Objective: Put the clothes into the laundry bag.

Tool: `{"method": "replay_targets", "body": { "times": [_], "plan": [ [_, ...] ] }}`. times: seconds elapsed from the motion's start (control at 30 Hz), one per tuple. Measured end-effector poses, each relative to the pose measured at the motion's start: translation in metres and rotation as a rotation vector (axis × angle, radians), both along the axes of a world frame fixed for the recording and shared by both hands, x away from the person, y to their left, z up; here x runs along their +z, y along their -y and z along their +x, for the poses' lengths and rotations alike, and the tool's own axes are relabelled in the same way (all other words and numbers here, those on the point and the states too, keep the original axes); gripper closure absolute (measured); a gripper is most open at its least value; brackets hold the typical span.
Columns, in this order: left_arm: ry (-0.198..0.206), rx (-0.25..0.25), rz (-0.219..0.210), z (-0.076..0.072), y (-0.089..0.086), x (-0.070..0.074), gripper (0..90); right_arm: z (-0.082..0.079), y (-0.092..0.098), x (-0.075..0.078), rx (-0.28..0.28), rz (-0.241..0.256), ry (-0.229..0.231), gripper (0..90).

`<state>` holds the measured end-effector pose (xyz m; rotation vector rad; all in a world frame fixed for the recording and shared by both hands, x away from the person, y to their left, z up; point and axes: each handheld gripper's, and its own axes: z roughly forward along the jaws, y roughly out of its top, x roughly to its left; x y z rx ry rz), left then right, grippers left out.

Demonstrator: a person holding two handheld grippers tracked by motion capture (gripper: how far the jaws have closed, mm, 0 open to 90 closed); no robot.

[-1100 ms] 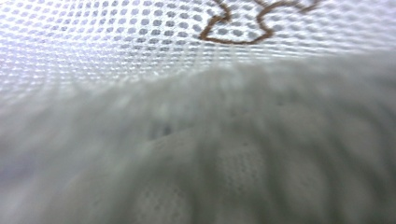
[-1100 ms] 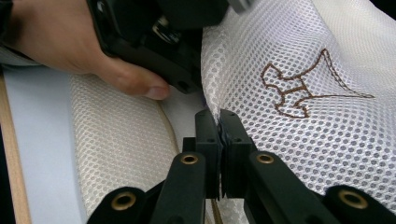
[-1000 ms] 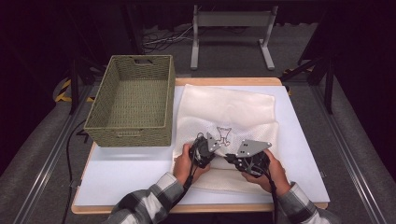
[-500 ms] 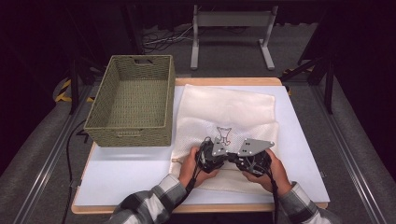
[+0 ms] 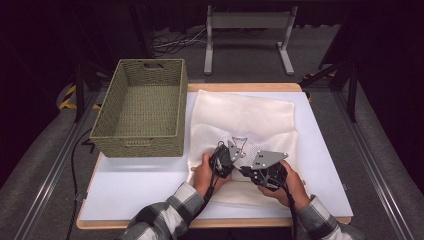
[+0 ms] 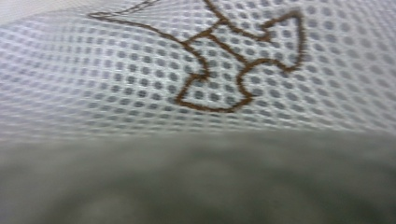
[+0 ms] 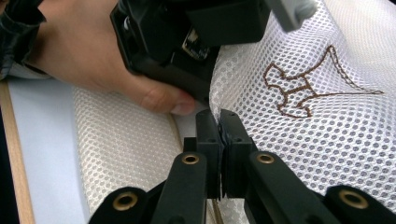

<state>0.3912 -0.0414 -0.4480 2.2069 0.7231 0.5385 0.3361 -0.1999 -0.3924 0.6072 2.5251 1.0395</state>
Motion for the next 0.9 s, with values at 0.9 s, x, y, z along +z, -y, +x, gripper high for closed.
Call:
{"method": "replay_targets", "body": {
  "times": [0.9],
  "plan": [
    [0.013,-0.132,-0.080,-0.065,-0.139,0.044,79.9,-0.002,0.013,0.014,-0.014,0.071,0.023,87.9]
  ]
}}
